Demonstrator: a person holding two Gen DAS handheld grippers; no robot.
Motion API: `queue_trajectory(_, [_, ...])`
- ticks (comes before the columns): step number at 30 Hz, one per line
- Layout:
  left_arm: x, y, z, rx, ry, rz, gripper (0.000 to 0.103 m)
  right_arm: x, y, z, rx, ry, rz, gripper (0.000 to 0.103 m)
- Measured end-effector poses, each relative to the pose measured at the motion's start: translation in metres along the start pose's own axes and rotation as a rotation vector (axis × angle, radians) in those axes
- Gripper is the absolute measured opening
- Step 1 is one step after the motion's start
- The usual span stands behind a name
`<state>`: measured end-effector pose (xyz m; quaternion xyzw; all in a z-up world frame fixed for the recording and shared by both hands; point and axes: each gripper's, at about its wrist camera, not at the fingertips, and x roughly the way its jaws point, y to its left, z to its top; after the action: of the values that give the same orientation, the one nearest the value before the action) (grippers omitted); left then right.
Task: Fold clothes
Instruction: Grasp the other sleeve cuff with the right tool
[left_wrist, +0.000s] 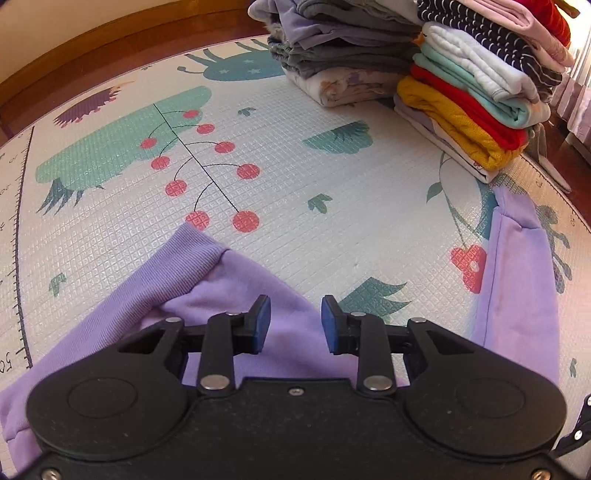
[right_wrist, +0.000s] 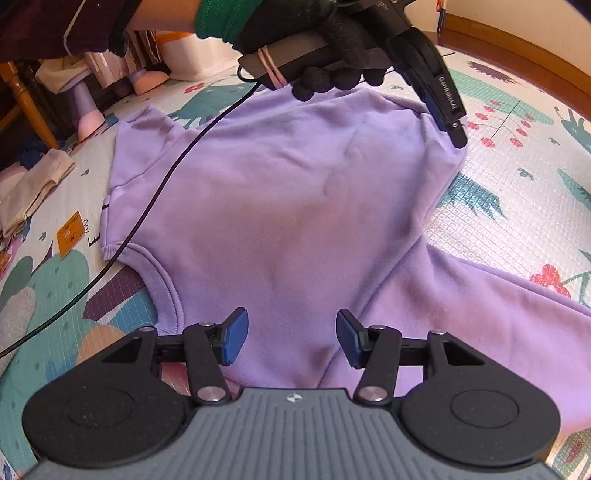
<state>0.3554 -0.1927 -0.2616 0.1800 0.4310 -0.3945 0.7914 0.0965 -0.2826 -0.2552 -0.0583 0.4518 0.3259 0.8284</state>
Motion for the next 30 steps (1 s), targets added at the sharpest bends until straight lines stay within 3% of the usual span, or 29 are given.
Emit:
queue_trajectory(2, [-0.005,-0.005,-0.003,0.021,0.007,0.003,0.053,-0.018,-0.015,-0.005,0.061,-0.034,-0.02,0.053])
queue_trajectory(7, [-0.013,-0.022,-0.006,0.043,0.066,-0.016,0.056,-0.063,-0.069,-0.031,0.299,-0.122,-0.111,0.053])
queue_trajectory(12, [-0.042,-0.051,0.0,0.068,0.087,-0.031,0.065,-0.1,-0.149,-0.085,0.702,-0.27,-0.233,0.054])
queue_trajectory(16, [-0.07,-0.08,-0.011,0.062,0.099,-0.061,0.071,-0.106,-0.208,-0.13,1.03,-0.363,-0.223,0.055])
queue_trajectory(20, [-0.088,-0.12,-0.037,0.048,0.142,-0.104,0.071,-0.107,-0.24,-0.154,1.136,-0.419,-0.232,0.055])
queue_trajectory(23, [-0.097,-0.156,-0.061,0.013,0.113,-0.115,0.071,-0.103,-0.254,-0.164,1.177,-0.456,-0.217,0.055])
queue_trajectory(27, [-0.102,-0.201,-0.083,-0.05,0.062,-0.049,0.072,-0.094,-0.265,-0.166,1.167,-0.489,-0.184,0.055])
queue_trajectory(28, [-0.102,-0.21,-0.089,-0.089,0.052,-0.033,0.075,-0.092,-0.268,-0.168,1.18,-0.503,-0.172,0.055])
queue_trajectory(30, [-0.105,-0.224,-0.101,-0.22,0.022,-0.042,0.092,-0.089,-0.273,-0.172,1.212,-0.539,-0.148,0.055])
